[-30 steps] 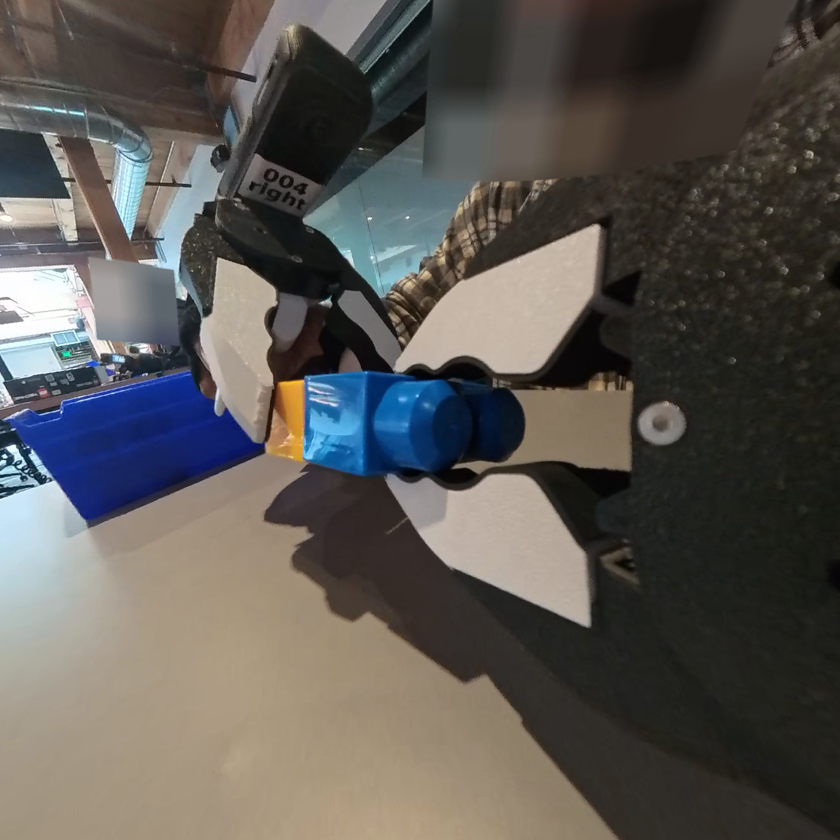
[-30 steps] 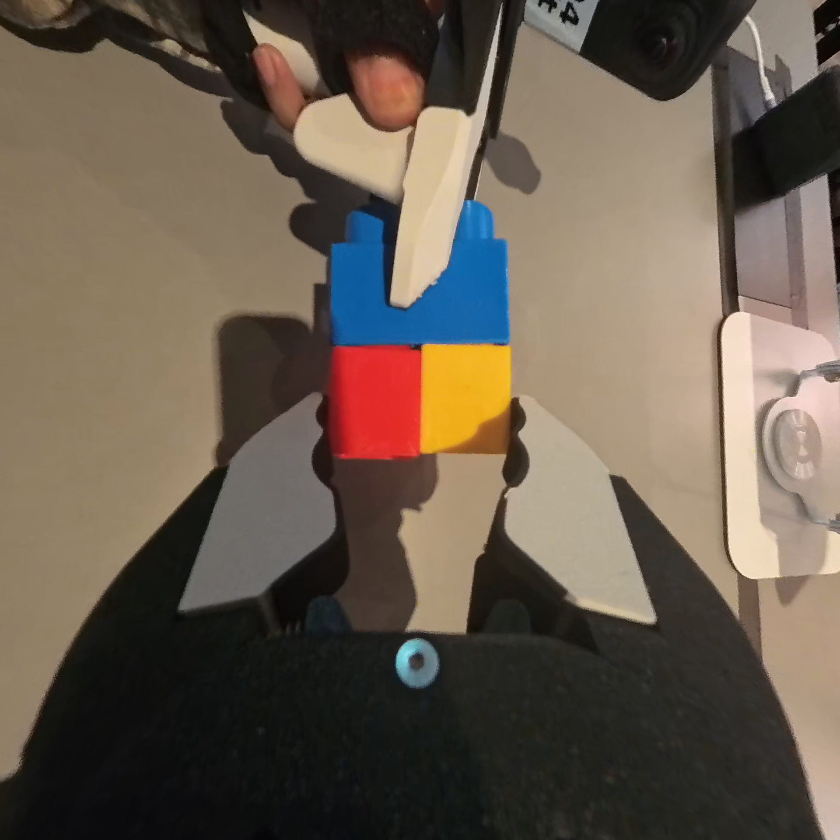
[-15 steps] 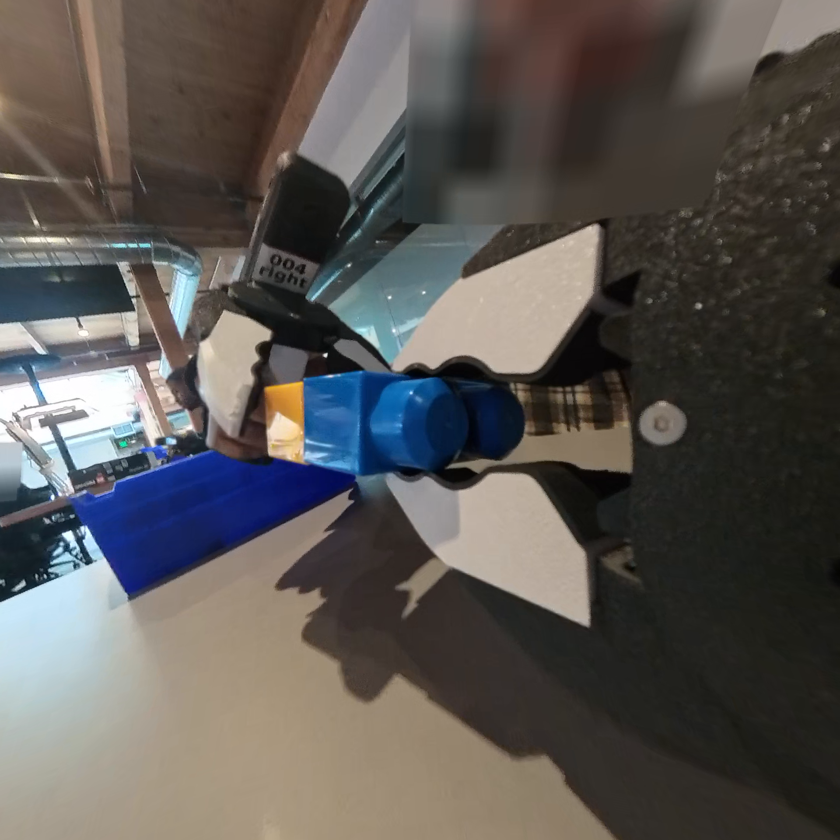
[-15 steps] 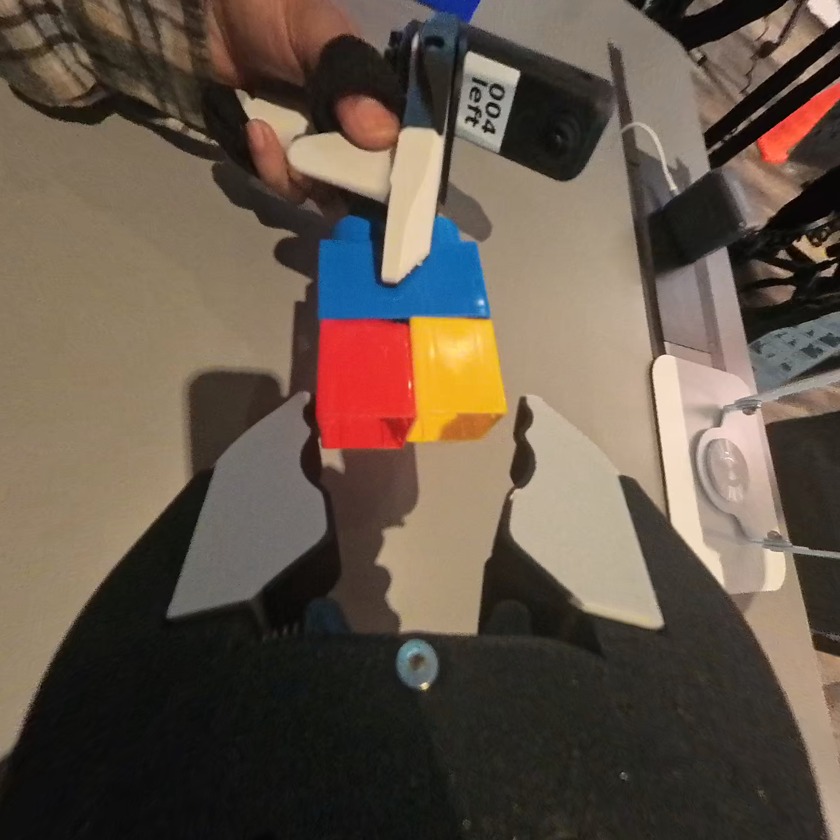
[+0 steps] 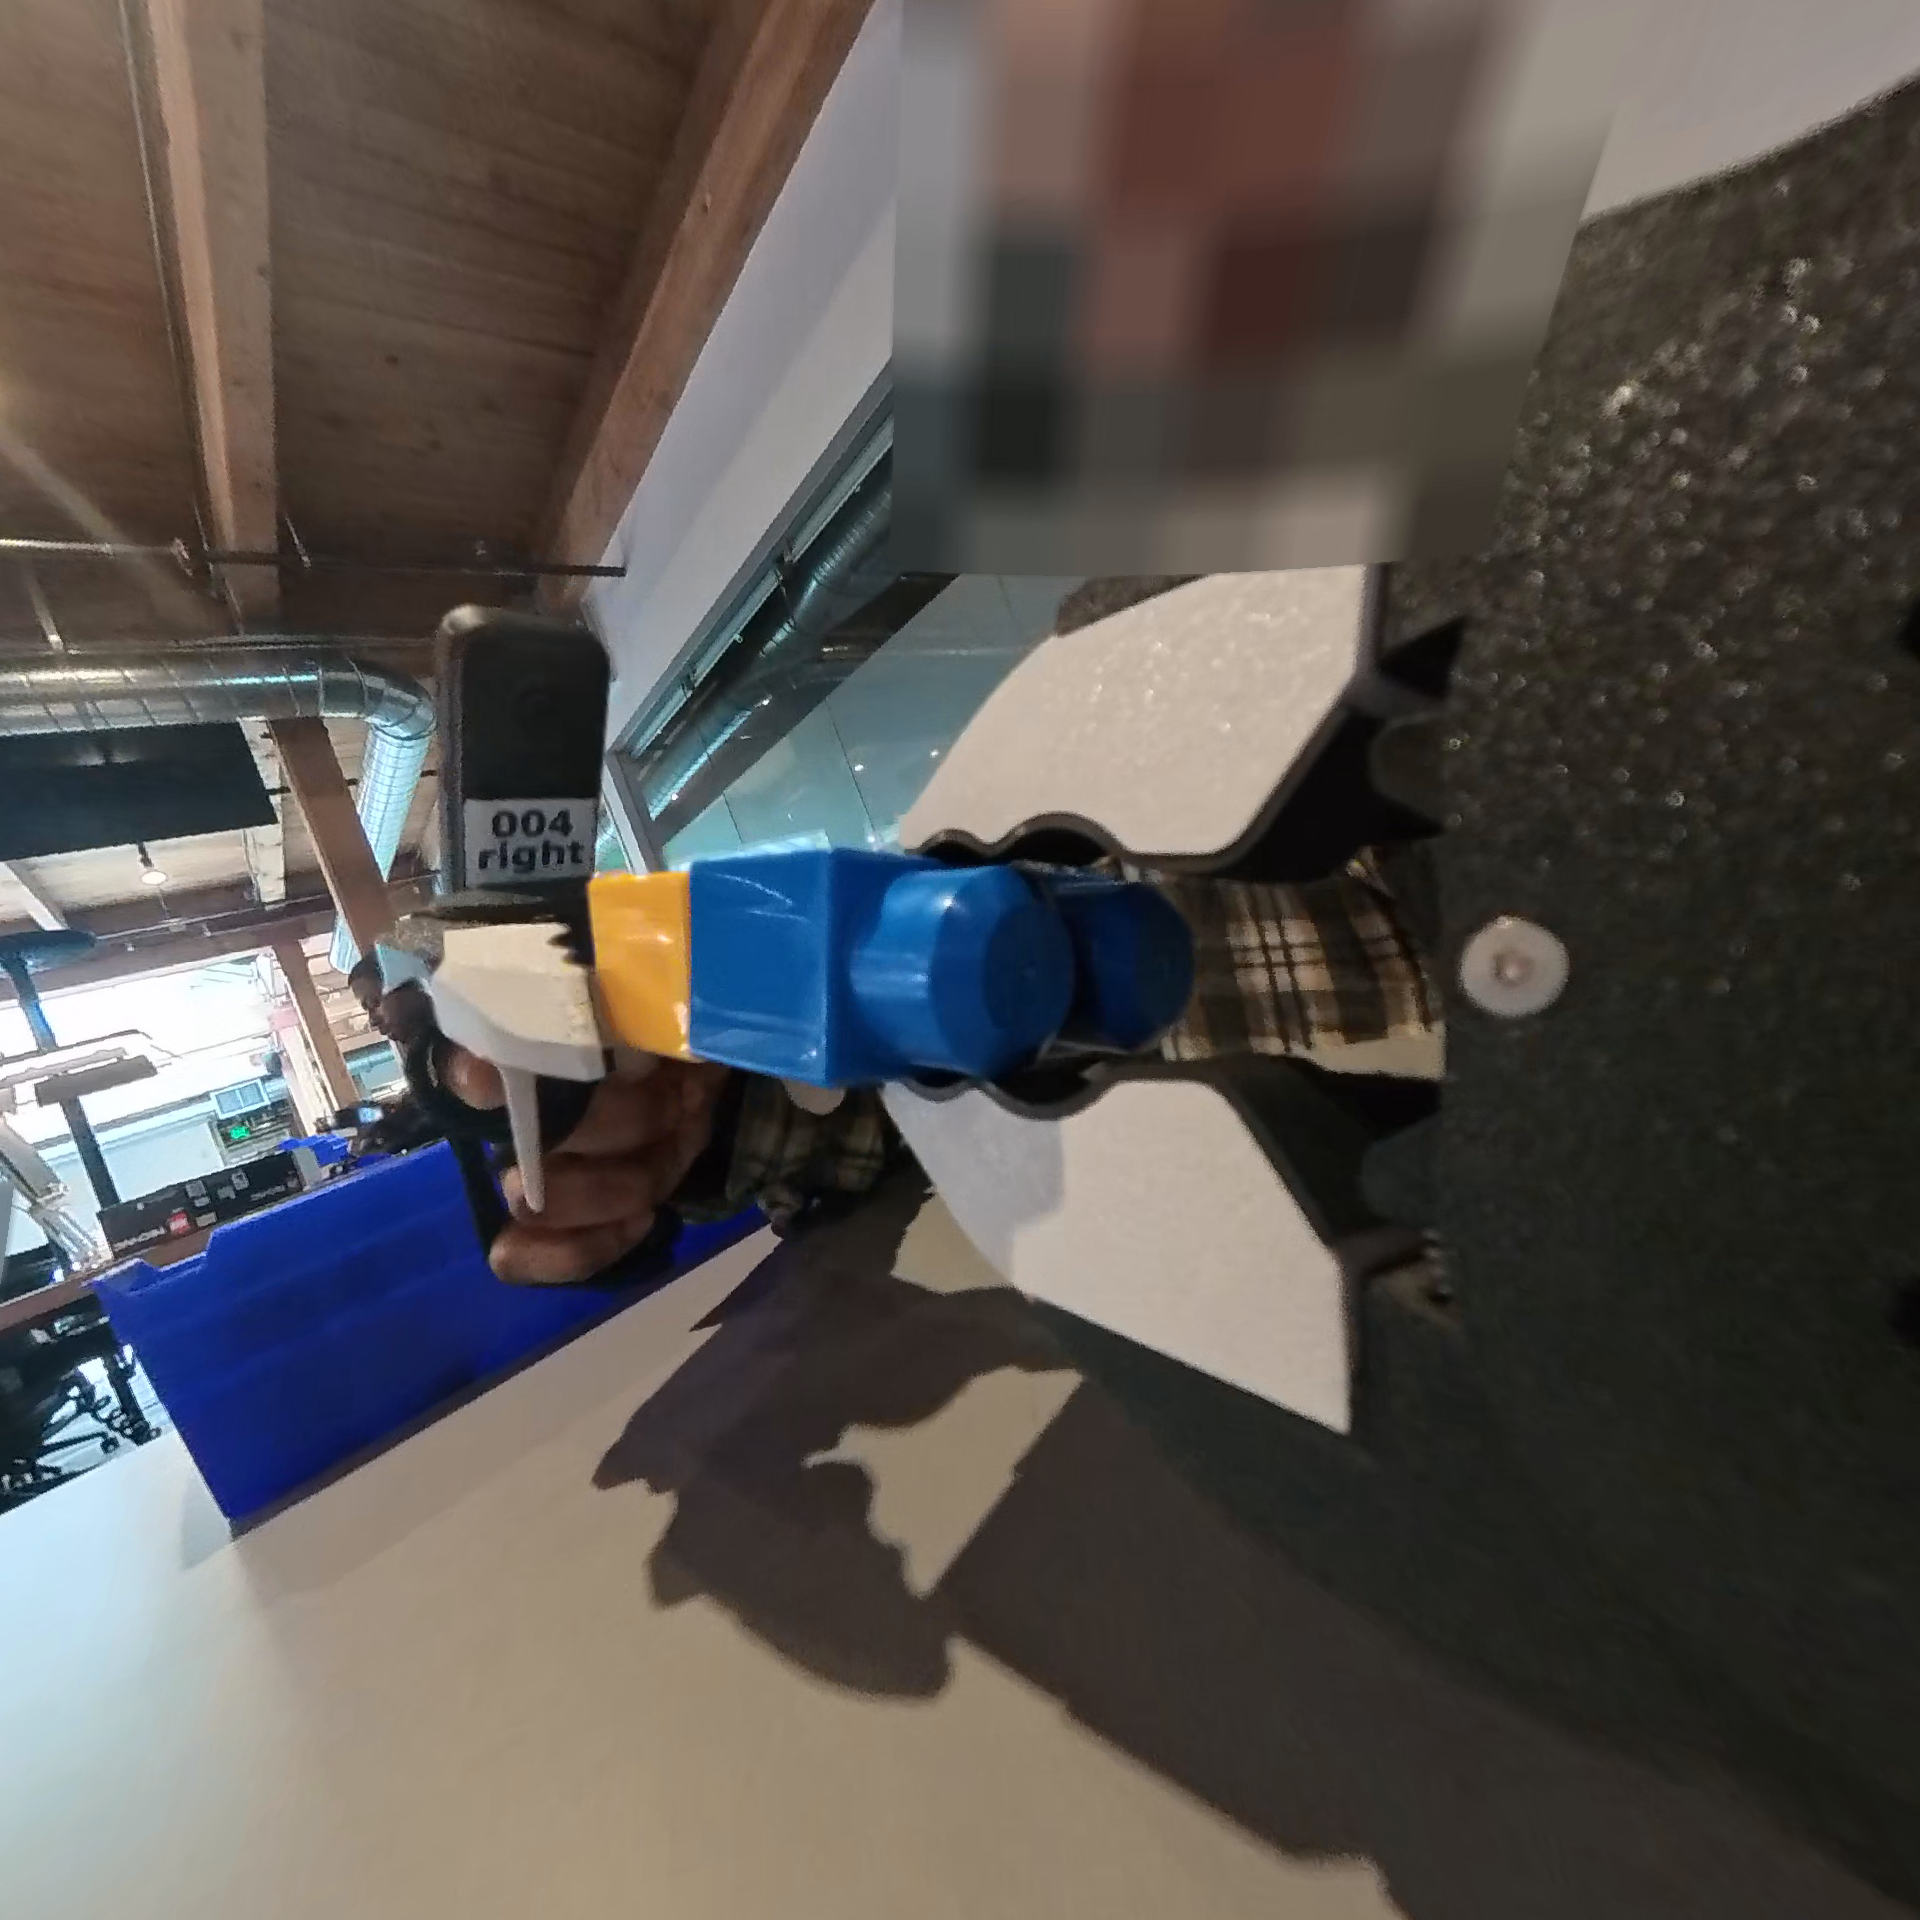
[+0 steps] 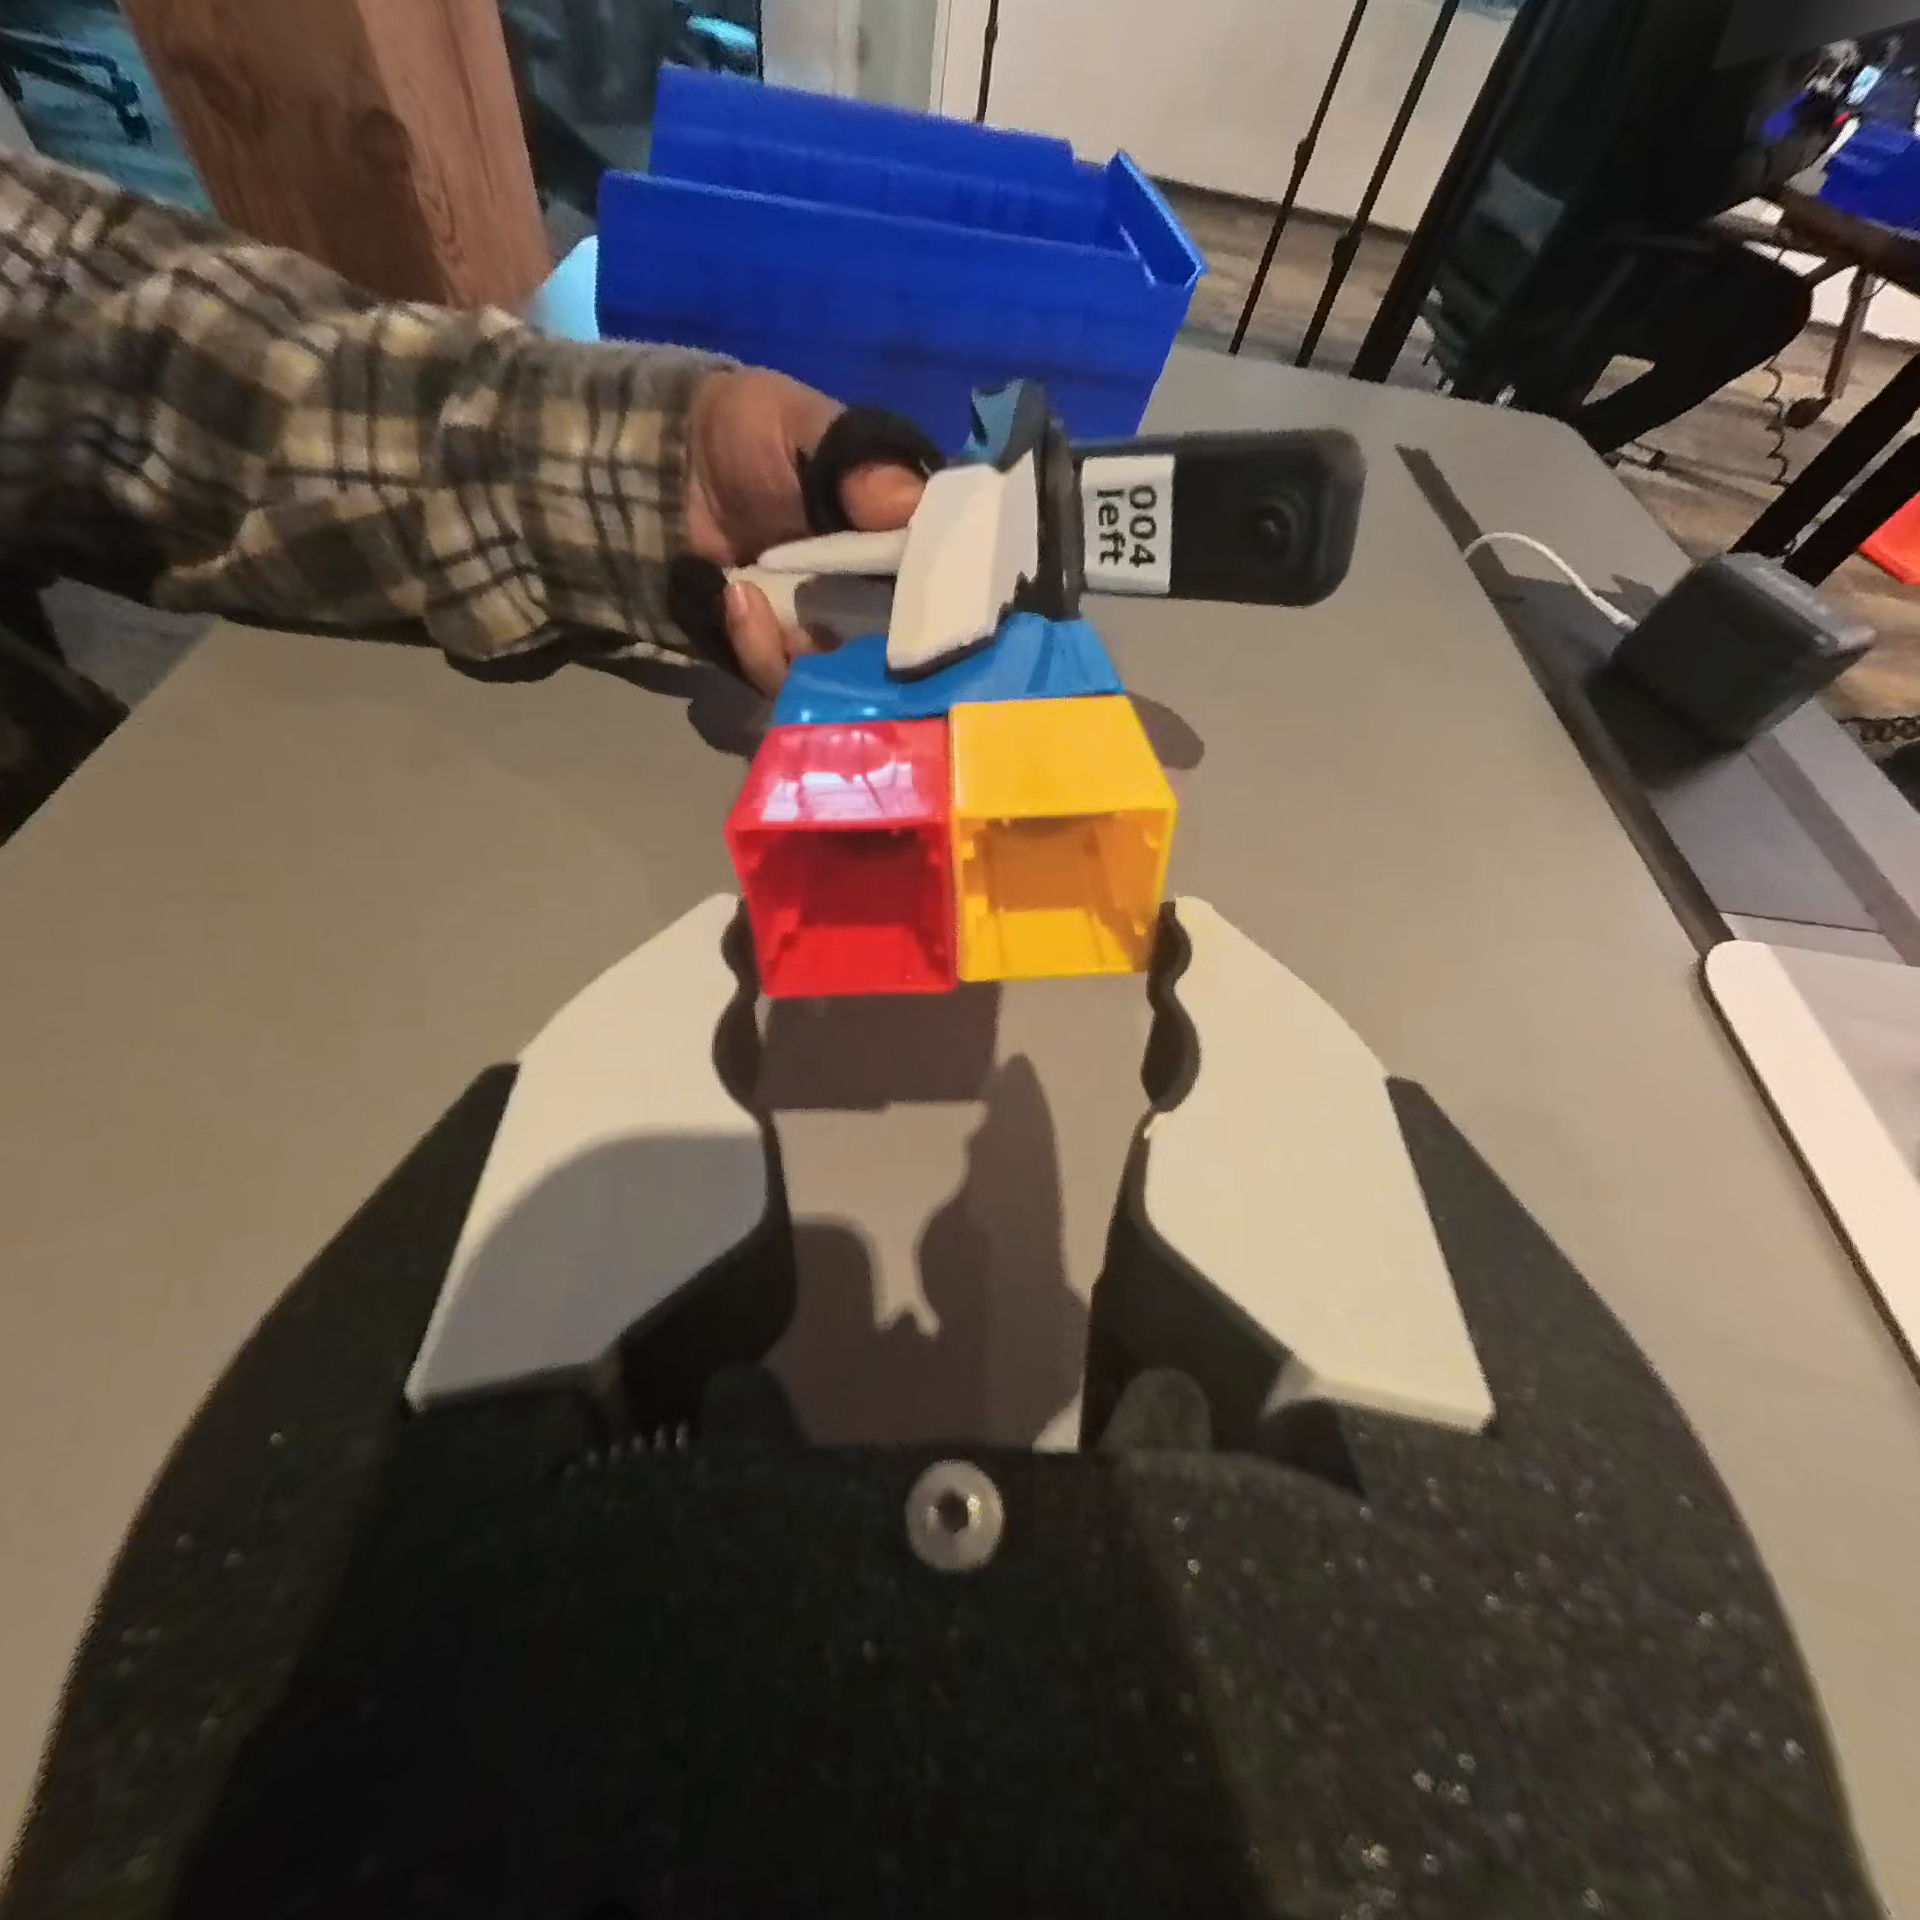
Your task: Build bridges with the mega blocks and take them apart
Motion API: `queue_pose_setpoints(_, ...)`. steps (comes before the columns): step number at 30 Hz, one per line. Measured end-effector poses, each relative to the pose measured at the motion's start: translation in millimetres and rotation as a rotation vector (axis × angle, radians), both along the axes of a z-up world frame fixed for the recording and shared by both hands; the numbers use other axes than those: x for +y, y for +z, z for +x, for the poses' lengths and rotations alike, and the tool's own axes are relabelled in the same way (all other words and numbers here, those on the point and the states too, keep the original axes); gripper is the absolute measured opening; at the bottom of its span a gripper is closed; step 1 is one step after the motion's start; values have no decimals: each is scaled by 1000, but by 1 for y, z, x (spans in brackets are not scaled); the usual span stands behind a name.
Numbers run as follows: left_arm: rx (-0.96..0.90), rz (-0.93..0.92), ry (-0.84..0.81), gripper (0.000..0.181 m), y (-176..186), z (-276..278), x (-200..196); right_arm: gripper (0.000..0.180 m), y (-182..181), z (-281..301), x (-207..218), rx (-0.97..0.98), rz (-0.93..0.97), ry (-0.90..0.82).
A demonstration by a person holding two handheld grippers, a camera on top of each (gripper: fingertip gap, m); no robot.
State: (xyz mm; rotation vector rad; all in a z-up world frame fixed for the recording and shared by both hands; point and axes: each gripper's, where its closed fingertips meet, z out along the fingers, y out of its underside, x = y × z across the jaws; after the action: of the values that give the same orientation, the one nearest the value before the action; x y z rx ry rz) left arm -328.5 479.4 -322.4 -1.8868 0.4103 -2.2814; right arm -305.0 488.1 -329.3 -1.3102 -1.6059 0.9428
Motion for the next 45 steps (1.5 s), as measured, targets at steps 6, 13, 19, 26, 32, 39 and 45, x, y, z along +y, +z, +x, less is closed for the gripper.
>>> queue_pose_setpoints(6,91,31,1,35,-9,3,1,71,-16,4,4,-163,55,-5)
queue_pose_setpoints(13,80,72,34,36,-2,0,5,72,-10,-2,8,-124,78,-36)
queue_pose_setpoints(19,-1,98,84,36,8,-6,9,76,-6,4,16,-39,-99,-107)
queue_pose_setpoints(26,-46,159,169,36,19,-18,18,72,13,16,5,146,-788,-165)
queue_pose_setpoints(32,-35,196,196,36,21,-15,19,52,28,15,5,270,-1307,-175)
queue_pose_setpoints(39,-26,211,235,36,22,-13,21,33,34,-3,8,247,-1319,-185)
queue_pose_setpoints(45,-12,193,262,36,18,-14,26,31,31,-5,16,183,-1292,-228)
